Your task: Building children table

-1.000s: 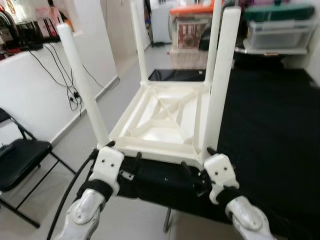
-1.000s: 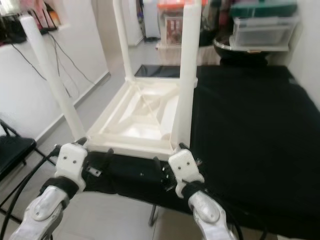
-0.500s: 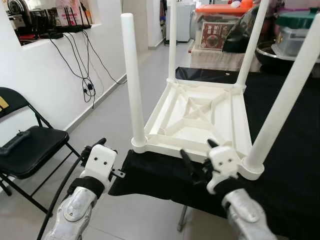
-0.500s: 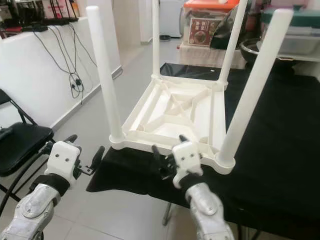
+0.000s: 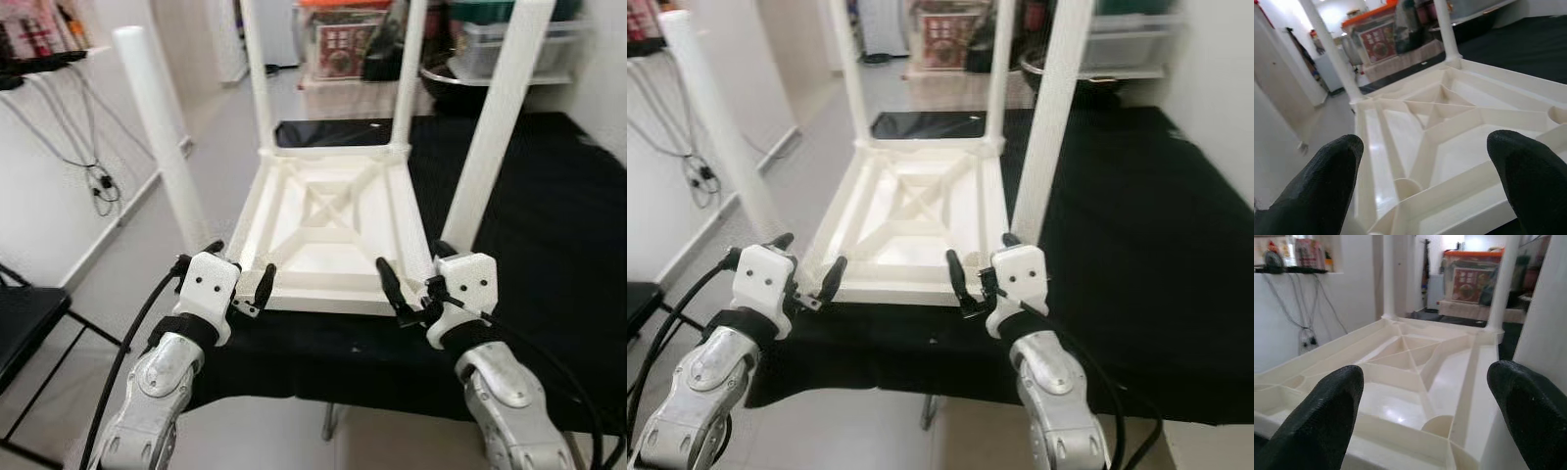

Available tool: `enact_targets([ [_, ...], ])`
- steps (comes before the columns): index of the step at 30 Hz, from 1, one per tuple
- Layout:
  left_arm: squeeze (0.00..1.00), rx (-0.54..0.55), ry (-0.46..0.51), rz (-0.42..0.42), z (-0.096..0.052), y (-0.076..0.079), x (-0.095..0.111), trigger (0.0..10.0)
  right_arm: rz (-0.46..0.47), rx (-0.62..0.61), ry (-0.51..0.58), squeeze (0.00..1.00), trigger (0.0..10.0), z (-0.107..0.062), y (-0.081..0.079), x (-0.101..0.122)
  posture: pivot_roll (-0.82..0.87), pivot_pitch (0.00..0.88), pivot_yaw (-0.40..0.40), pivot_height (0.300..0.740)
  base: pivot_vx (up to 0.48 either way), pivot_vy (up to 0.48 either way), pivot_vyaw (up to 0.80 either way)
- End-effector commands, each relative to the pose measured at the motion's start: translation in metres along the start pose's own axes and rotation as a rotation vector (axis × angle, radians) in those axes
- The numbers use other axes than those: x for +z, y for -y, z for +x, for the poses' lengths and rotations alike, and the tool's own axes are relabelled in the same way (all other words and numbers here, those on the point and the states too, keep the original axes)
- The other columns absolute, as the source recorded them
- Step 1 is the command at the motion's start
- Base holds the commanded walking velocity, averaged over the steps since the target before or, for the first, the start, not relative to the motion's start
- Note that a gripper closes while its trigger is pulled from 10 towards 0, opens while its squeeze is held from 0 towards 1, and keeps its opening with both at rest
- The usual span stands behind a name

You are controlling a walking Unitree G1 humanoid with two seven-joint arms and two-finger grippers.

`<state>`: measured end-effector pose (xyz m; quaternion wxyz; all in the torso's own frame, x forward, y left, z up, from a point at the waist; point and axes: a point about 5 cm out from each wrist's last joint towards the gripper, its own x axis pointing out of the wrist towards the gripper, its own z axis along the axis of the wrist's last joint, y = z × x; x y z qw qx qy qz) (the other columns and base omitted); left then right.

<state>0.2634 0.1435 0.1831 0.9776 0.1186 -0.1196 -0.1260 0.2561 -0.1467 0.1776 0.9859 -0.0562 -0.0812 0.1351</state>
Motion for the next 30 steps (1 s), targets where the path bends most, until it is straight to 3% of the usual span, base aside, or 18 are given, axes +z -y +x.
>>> enact_targets([
  [1, 0.0, 0.001, -0.03, -0.014, -0.001, -0.001, -0.006, 10.0, 0.04, 0.059, 0.01, 0.0, 10.0, -0.001, -0.008, 0.003, -0.07, 0.043, 0.041, 0.74, 0.0, 0.0, -0.8],
  [10, 0.0, -0.046, -0.032, -0.008, -0.001, 0.007, -0.006, 10.0, 0.091, 0.25, 0.026, 0.0, 10.0, -0.008, -0.03, 0.008, -0.07, 0.044, 0.045, 0.74, 0.0, 0.0, -0.77],
  [15, 0.0, -0.076, -0.052, -0.013, -0.003, 0.011, -0.01, 10.0, 0.078, 0.261, 0.007, 0.0, 10.0, -0.01, -0.032, 0.003, -0.07, 0.045, 0.046, 0.74, 0.0, 0.0, -0.11],
  [18, 0.0, -0.114, -0.083, -0.026, -0.006, 0.018, -0.014, 10.0, 0.073, 0.249, -0.023, 0.0, 10.0, -0.012, -0.031, -0.002, -0.07, 0.049, 0.046, 0.74, 0.0, 0.48, 0.0],
  [27, 0.0, -0.162, -0.051, -0.008, -0.008, 0.026, -0.01, 10.0, 0.064, 0.241, -0.057, 0.0, 10.0, -0.015, -0.028, -0.007, -0.07, 0.054, 0.045, 0.74, 0.0, 0.053, -0.78],
  [30, 0.0, -0.169, -0.047, -0.006, -0.008, 0.027, -0.008, 10.0, 0.063, 0.223, -0.052, 0.0, 10.0, -0.015, -0.027, -0.007, -0.07, 0.055, 0.044, 0.74, 0.0, 0.0, 0.0],
])
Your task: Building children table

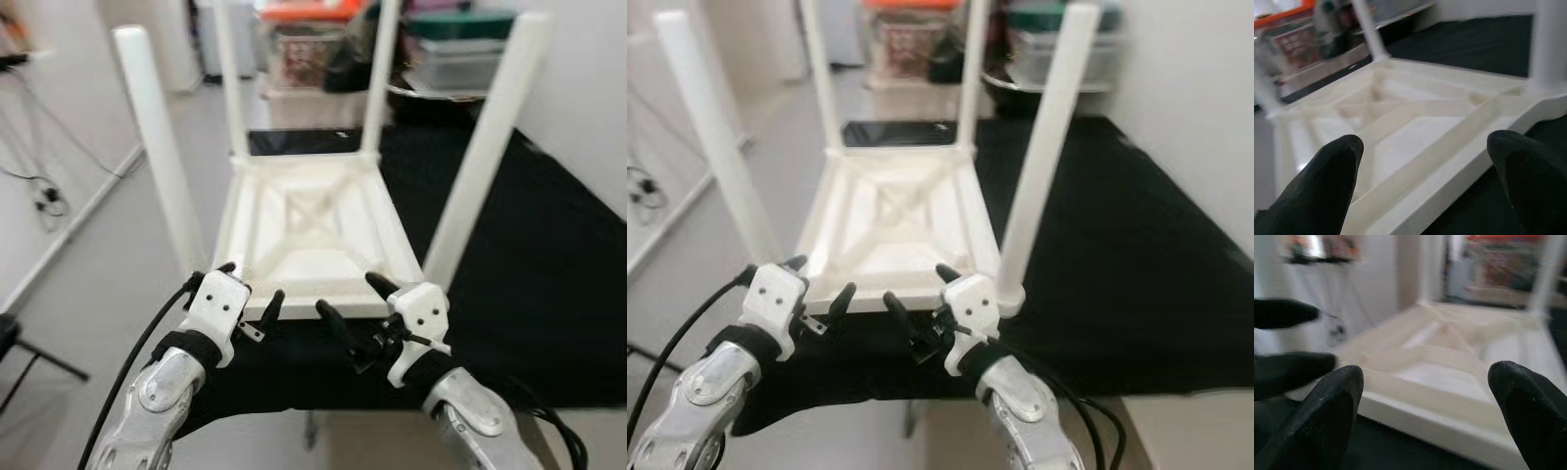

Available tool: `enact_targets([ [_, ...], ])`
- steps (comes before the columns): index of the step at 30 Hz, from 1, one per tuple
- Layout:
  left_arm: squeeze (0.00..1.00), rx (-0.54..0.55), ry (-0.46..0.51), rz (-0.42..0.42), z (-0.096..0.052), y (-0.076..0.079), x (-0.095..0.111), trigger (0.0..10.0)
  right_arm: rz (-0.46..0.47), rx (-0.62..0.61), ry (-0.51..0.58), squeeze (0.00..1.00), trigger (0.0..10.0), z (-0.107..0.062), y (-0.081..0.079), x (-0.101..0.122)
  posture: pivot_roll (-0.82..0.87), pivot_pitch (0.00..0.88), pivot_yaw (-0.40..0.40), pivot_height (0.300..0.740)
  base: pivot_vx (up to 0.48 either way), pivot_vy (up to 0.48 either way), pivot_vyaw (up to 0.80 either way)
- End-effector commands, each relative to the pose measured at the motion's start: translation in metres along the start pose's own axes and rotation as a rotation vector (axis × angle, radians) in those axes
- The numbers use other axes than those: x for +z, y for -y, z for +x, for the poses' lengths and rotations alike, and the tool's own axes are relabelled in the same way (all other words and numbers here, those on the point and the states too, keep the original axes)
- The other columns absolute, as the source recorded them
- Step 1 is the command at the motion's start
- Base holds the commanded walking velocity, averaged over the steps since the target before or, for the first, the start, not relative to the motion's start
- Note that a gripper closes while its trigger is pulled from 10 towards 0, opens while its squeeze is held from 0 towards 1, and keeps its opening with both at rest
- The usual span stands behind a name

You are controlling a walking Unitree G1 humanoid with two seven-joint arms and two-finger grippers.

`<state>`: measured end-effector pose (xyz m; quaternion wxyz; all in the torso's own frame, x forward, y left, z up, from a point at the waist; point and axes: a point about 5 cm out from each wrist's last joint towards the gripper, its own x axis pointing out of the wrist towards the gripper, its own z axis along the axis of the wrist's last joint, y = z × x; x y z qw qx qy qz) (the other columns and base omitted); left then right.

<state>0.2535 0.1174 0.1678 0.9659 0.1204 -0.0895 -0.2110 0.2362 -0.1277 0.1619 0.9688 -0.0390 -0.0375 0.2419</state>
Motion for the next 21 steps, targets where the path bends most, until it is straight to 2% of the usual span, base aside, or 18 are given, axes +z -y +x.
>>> enact_targets([
  [1, 0.0, 0.008, -0.009, 0.015, -0.003, -0.003, -0.001, 10.0, 0.0, 0.0, 0.016, 0.0, 10.0, 0.002, -0.001, 0.004, -0.07, 0.055, 0.044, 0.74, 0.0, 0.0, 0.0],
  [13, 0.0, -0.001, 0.02, 0.045, -0.002, -0.001, 0.004, 10.0, -0.056, -0.159, 0.015, 0.0, 10.0, 0.006, 0.022, 0.006, -0.06, 0.059, 0.041, 0.74, 0.0, 0.0, 0.0],
  [17, 0.0, -0.052, 0.096, 0.021, 0.002, 0.004, 0.023, 10.0, -0.044, -0.374, 0.063, 0.0, 10.0, 0.007, 0.059, 0.018, -0.06, 0.062, 0.038, 0.74, 0.0, 0.0, 0.0],
  [20, 0.0, -0.063, 0.11, 0.021, 0.003, 0.004, 0.027, 10.0, -0.045, -0.394, 0.08, 0.0, 10.0, 0.006, 0.064, 0.022, -0.06, 0.062, 0.038, 0.74, 0.0, 0.0, 0.0],
  [21, 0.0, -0.074, 0.131, 0.015, 0.003, 0.005, 0.033, 10.0, -0.045, -0.409, 0.106, 0.0, 10.0, 0.006, 0.07, 0.029, -0.06, 0.063, 0.038, 0.74, 0.0, 0.0, 0.0],
])
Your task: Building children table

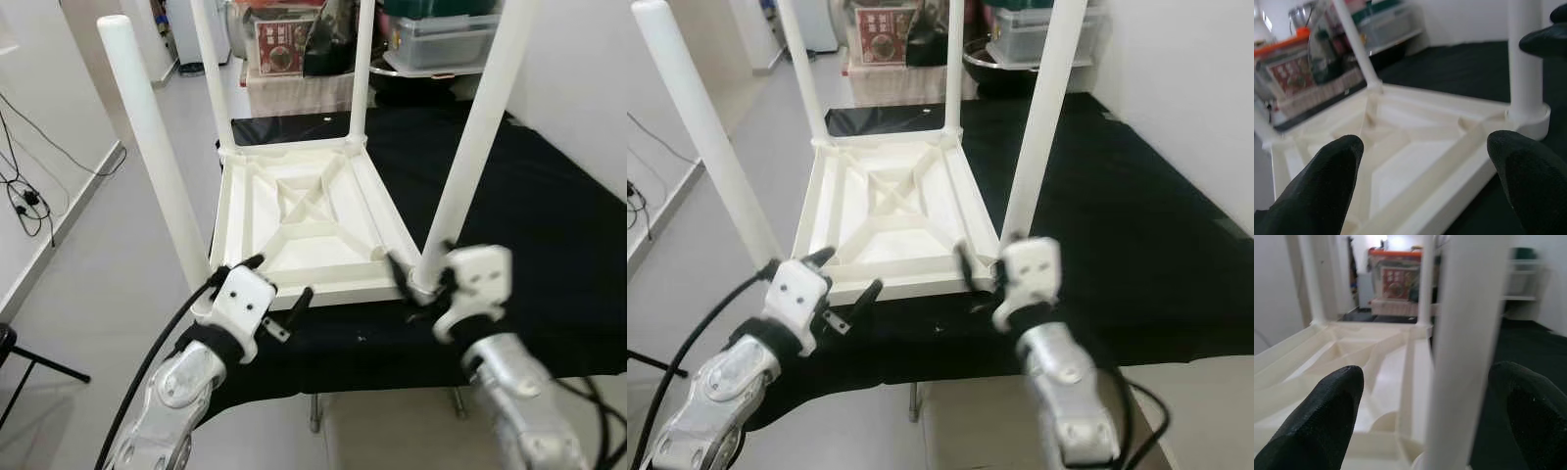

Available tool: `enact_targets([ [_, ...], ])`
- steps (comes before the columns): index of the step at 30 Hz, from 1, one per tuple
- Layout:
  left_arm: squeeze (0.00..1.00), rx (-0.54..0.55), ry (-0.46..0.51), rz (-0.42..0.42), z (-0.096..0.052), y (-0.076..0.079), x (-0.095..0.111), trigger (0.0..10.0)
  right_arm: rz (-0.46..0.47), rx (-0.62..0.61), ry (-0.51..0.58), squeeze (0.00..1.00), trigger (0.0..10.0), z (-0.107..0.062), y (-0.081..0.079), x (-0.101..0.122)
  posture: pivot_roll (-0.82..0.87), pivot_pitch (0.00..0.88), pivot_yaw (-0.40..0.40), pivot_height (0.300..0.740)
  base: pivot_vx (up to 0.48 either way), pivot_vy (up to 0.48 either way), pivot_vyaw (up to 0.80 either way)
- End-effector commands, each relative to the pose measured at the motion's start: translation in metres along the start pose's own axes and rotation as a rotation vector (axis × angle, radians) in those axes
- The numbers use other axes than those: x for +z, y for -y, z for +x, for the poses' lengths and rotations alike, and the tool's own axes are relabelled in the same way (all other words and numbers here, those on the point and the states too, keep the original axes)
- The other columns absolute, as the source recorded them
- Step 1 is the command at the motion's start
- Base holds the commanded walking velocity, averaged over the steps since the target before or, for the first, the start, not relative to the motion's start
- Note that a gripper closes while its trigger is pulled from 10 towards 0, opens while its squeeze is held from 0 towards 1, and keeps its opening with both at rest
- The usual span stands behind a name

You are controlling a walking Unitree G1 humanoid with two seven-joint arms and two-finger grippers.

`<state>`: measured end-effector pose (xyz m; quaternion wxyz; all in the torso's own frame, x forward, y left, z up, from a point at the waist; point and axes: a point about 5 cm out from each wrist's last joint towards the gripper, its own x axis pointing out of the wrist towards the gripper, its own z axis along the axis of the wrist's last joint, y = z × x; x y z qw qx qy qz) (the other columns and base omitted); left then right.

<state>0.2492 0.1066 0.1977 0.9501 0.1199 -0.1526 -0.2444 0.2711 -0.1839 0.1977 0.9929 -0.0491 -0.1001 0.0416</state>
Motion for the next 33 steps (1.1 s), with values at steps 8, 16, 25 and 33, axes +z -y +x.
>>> enact_targets([
  [8, 0.0, -0.018, 0.043, 0.003, 0.004, 0.0, 0.014, 10.0, -0.008, -0.047, 0.075, 0.23, 10.0, 0.013, 0.014, 0.019, -0.05, 0.067, 0.034, 0.74, 0.0, 0.0, 0.0],
  [16, 0.0, 0.076, 0.057, 0.022, 0.007, -0.014, 0.022, 10.0, 0.031, 0.052, 0.121, 0.0, 10.0, 0.044, 0.007, 0.036, -0.05, 0.077, 0.038, 0.74, 0.0, 0.0, 0.0],
  [25, 0.0, 0.113, 0.031, 0.008, 0.002, -0.017, 0.021, 10.0, -0.022, 0.058, 0.102, 0.0, 10.0, 0.072, 0.013, 0.045, -0.04, 0.09, 0.029, 0.74, 0.0, 0.0, 0.0],
  [33, 0.0, 0.13, 0.035, 0.007, 0.002, -0.019, 0.024, 10.0, -0.046, 0.01, 0.113, 0.0, 10.0, 0.087, 0.028, 0.061, -0.03, 0.103, 0.02, 0.74, 0.0, 0.0, 0.0],
])
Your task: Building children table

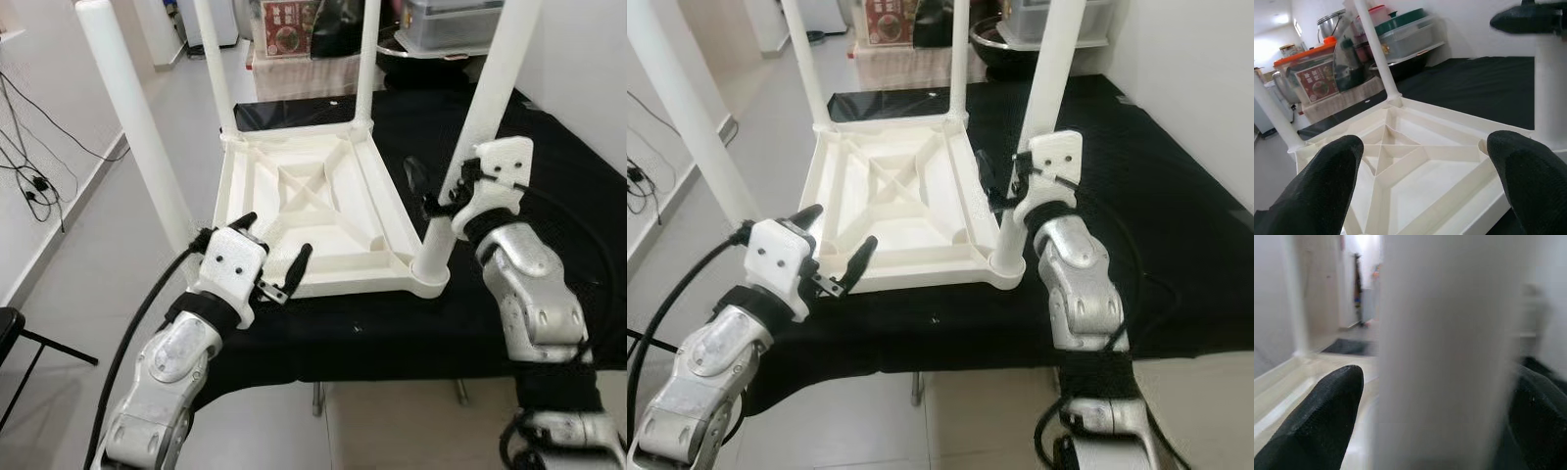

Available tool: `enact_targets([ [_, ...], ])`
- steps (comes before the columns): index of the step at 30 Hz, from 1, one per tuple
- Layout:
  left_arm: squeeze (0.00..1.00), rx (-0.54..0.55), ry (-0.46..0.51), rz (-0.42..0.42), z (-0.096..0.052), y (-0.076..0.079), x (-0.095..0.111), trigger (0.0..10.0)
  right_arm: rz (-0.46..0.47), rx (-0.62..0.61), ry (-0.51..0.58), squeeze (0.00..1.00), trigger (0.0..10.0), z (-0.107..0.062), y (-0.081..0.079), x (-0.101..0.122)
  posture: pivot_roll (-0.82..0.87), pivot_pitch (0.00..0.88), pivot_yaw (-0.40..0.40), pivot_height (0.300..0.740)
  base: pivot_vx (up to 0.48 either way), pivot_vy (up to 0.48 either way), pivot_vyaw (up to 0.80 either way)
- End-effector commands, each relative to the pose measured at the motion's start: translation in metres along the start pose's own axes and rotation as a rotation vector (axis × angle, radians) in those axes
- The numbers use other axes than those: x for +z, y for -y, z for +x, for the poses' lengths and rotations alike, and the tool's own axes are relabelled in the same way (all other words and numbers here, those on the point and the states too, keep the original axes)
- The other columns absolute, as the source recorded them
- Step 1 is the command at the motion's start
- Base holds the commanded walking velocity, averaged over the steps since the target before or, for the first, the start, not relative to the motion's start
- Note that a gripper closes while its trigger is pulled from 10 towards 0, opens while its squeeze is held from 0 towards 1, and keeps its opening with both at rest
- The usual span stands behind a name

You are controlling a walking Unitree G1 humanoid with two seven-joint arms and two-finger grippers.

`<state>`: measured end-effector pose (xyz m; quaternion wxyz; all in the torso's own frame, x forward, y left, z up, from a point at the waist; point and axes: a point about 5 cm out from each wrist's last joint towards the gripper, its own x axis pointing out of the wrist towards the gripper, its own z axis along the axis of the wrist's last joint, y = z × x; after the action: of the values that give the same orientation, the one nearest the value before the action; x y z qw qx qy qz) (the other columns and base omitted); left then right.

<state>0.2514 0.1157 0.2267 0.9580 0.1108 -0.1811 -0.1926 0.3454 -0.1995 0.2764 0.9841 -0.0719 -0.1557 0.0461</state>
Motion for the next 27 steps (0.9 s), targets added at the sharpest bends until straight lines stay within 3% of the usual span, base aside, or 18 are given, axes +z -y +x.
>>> enact_targets([
  [1, 0.0, 0.034, -0.001, -0.005, 0.0, -0.004, 0.003, 10.0, 0.0, 0.016, 0.004, 0.0, 10.0, 0.006, 0.002, 0.006, -0.03, 0.106, 0.015, 0.74, 0.0, 0.0, 0.0],
  [9, 0.0, 0.101, -0.021, -0.01, -0.004, -0.01, 0.001, 10.0, -0.016, 0.106, -0.039, 0.0, 10.0, 0.008, 0.001, 0.008, -0.03, 0.11, 0.01, 0.74, 0.0, 0.0, 0.0],
  [10, 0.0, 0.106, -0.039, -0.011, -0.007, -0.009, -0.002, 10.0, -0.018, 0.121, -0.058, 0.0, 8.4, 0.007, 0.0, 0.005, -0.03, 0.11, 0.01, 0.74, 0.0, 0.0, 0.0],
  [12, 0.0, 0.108, -0.051, -0.011, -0.009, -0.008, -0.005, 10.0, -0.02, 0.129, -0.071, 0.0, 8.4, 0.006, 0.0, 0.003, -0.04, 0.11, 0.011, 0.74, 0.0, 0.0, 0.0],
  [13, 0.0, 0.108, -0.061, -0.015, -0.01, -0.007, -0.007, 10.0, -0.024, 0.134, -0.088, 0.0, 5.4, 0.005, -0.001, 0.0, -0.04, 0.11, 0.011, 0.74, 0.0, 0.0, 0.0],
  [15, 0.0, 0.108, -0.067, -0.019, -0.011, -0.006, -0.008, 10.0, -0.023, 0.135, -0.096, 0.0, 5.6, 0.005, -0.001, -0.002, -0.03, 0.107, 0.01, 0.74, 0.0, 0.0, 0.0],
  [16, 0.0, 0.11, -0.072, -0.022, -0.012, -0.005, -0.008, 10.0, -0.023, 0.128, -0.103, 0.0, 8.4, 0.005, -0.001, -0.003, -0.03, 0.107, 0.01, 0.74, 0.0, 0.0, 0.0],
  [18, 0.0, 0.112, -0.074, -0.025, -0.012, -0.005, -0.009, 10.0, -0.023, 0.123, -0.107, 0.0, 8.4, 0.006, 0.0, -0.004, -0.03, 0.107, 0.01, 0.74, 0.0, 0.0, 0.0],
  [19, 0.0, 0.115, -0.077, -0.027, -0.012, -0.005, -0.009, 10.0, -0.019, 0.116, -0.108, 0.0, 9.3, 0.007, 0.001, -0.003, -0.03, 0.104, 0.009, 0.74, 0.0, 0.0, 0.0],
  [20, 0.0, 0.115, -0.077, -0.027, -0.012, -0.005, -0.009, 10.0, -0.019, 0.116, -0.108, 0.0, 9.3, 0.007, 0.001, -0.003, -0.03, 0.104, 0.009, 0.74, 0.0, 0.0, 0.0],
  [21, 0.0, 0.119, -0.079, -0.029, -0.011, -0.005, -0.009, 10.0, -0.013, 0.104, -0.106, 0.0, 10.0, 0.008, 0.004, -0.001, -0.03, 0.102, 0.007, 0.74, 0.0, 0.0, 0.0],
  [27, 0.0, 0.14, -0.087, -0.039, -0.011, -0.007, -0.012, 10.0, 0.016, 0.081, -0.106, 0.0, 10.0, 0.008, 0.019, 0.015, -0.04, 0.101, 0.003, 0.74, 0.0, 0.0, 0.0],
])
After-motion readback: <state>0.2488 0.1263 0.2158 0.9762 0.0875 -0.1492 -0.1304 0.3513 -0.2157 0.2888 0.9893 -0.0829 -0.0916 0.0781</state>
